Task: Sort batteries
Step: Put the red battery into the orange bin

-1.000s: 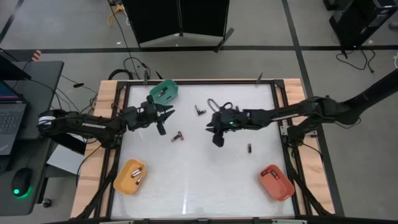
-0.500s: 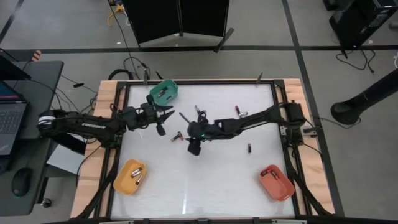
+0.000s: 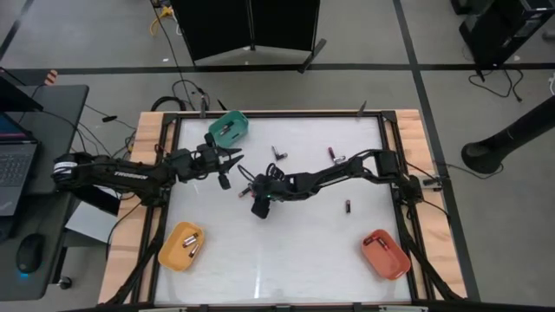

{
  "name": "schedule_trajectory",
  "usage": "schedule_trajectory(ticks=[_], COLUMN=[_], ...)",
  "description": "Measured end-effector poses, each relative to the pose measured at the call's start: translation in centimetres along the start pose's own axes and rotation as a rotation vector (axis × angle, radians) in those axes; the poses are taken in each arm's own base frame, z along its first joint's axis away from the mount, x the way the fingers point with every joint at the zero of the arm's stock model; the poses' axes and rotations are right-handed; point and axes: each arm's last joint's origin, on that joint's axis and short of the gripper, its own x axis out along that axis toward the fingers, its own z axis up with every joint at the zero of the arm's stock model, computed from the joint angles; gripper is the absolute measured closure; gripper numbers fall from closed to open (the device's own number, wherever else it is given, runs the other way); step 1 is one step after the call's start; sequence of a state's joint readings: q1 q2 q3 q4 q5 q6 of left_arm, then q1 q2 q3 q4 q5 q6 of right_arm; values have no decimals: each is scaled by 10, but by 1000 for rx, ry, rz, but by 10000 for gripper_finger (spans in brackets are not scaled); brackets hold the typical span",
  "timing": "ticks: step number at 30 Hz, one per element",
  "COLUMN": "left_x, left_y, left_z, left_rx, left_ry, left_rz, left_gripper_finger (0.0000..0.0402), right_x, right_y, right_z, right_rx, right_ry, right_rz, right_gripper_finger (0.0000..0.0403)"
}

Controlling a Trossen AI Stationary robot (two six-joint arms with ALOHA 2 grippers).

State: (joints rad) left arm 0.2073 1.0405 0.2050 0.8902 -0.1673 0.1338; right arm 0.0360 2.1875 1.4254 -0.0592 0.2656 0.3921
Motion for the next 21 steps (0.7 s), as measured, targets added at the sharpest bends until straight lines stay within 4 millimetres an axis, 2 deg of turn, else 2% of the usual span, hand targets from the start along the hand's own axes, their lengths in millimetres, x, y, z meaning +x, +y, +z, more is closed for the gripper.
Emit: schedule_trajectory(ticks=[4,13,21], left_x=[0,0,0], left_y=[0,0,0], left_z=[0,0,0], left_rx=[15,18,18], left_ry=[-1,-2,-1], left_rz=[0,0,0], left_gripper_finger=[296,296,296], right_x=[7,7,12], right_y=[-1,-3,-8], right_z=[-5,-3,-4], right_rx=[-1,6,18], right_ry=[-5,-21,-20], right_rz=[-21,-50,-63], right_gripper_finger=[185,187,208])
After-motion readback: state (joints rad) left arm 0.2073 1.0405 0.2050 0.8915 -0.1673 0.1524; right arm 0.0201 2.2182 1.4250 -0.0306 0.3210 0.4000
